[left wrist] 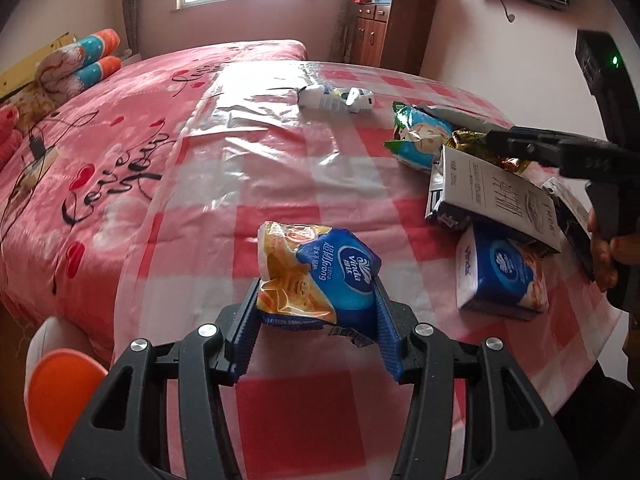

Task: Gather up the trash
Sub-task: 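Lift the yellow snack bag with the right gripper while the left gripper lifts the bread package, then carry both items over the orange bucket and open both grippers to drop them, then move both open grippers from the bucket back to the trash pile, then lower the left gripper onto the blue Vinda tissue pack and close it, then grasp the white milk carton with the right gripper while the left gripper holds the tissue pack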

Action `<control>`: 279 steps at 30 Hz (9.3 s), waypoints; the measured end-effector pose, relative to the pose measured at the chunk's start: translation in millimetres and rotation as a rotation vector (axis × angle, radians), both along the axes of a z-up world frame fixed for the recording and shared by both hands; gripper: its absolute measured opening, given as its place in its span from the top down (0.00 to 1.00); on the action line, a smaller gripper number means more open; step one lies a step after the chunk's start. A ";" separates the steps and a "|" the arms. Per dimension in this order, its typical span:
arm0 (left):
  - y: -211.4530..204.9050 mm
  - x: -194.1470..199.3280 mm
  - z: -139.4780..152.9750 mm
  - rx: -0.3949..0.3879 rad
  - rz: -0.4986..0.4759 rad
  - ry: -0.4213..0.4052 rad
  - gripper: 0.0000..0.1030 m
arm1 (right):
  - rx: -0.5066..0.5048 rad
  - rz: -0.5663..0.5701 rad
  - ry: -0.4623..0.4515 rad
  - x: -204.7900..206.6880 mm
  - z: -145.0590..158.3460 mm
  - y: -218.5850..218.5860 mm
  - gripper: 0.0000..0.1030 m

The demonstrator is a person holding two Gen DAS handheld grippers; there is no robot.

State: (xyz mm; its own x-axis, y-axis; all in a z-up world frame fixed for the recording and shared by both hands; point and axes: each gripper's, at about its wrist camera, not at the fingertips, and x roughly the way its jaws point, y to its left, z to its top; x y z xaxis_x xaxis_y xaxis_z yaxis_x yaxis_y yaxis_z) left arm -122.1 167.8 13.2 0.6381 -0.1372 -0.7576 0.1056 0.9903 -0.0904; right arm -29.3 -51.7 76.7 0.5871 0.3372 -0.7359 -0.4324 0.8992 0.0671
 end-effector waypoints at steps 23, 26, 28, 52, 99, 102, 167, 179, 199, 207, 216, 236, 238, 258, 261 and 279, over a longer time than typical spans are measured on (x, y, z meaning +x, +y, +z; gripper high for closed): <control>32.9 -28.4 -1.1 -0.121 0.041 -0.025 0.48 | -0.014 -0.068 0.026 -43.1 12.3 -12.6 0.47; 33.2 -30.1 -1.0 -0.127 0.037 -0.030 0.48 | 0.035 -0.075 0.069 -59.3 7.3 -18.6 0.47; 33.2 -30.5 -1.6 -0.130 0.034 -0.032 0.48 | 0.039 -0.073 0.090 -64.8 2.3 -17.9 0.45; 38.0 -49.7 13.5 -0.143 0.040 -0.093 0.48 | 0.097 -0.068 0.006 -70.4 24.5 -6.4 0.57; 241.5 -156.3 -39.5 -0.042 0.693 0.014 0.12 | 0.054 0.601 0.131 -145.7 -8.0 306.6 0.10; 232.3 -150.9 -34.0 -0.044 0.672 0.008 0.12 | 0.059 0.560 0.114 -140.7 -5.5 293.4 0.09; -13.7 -38.9 30.6 0.123 0.151 -0.005 0.12 | 0.215 -0.034 -0.094 -75.7 4.0 7.7 0.07; -68.0 -31.3 32.1 0.123 0.019 -0.001 0.12 | 0.259 -0.204 -0.117 -63.7 12.4 -68.4 0.07; -132.4 -17.0 5.4 0.175 -0.172 0.065 0.12 | 0.347 -0.235 -0.070 -51.1 3.8 -112.1 0.07; -136.6 -10.3 -3.5 0.181 -0.203 0.085 0.12 | 0.364 -0.189 -0.071 -54.0 4.9 -108.7 0.07; -131.1 -6.1 -6.5 0.128 -0.190 0.072 0.13 | 0.365 -0.081 -0.081 -61.4 9.0 -89.7 0.07; -81.1 -14.6 3.4 0.056 -0.006 0.050 0.29 | 0.371 0.145 -0.025 -68.6 0.9 -41.9 0.07; -74.1 -15.7 4.4 0.062 0.013 0.049 0.29 | 0.346 0.164 -0.015 -69.3 -2.9 -34.4 0.07; -24.6 -15.3 4.5 0.052 0.134 0.046 0.29 | 0.148 0.180 0.033 -62.1 -27.1 0.3 0.07; -21.6 -15.8 3.9 0.044 0.142 0.045 0.29 | 0.123 0.186 0.035 -62.4 -30.3 5.9 0.07; 2.6 -16.8 1.7 -0.042 0.150 0.029 0.29 | 0.104 0.201 0.042 -56.6 -34.2 15.3 0.19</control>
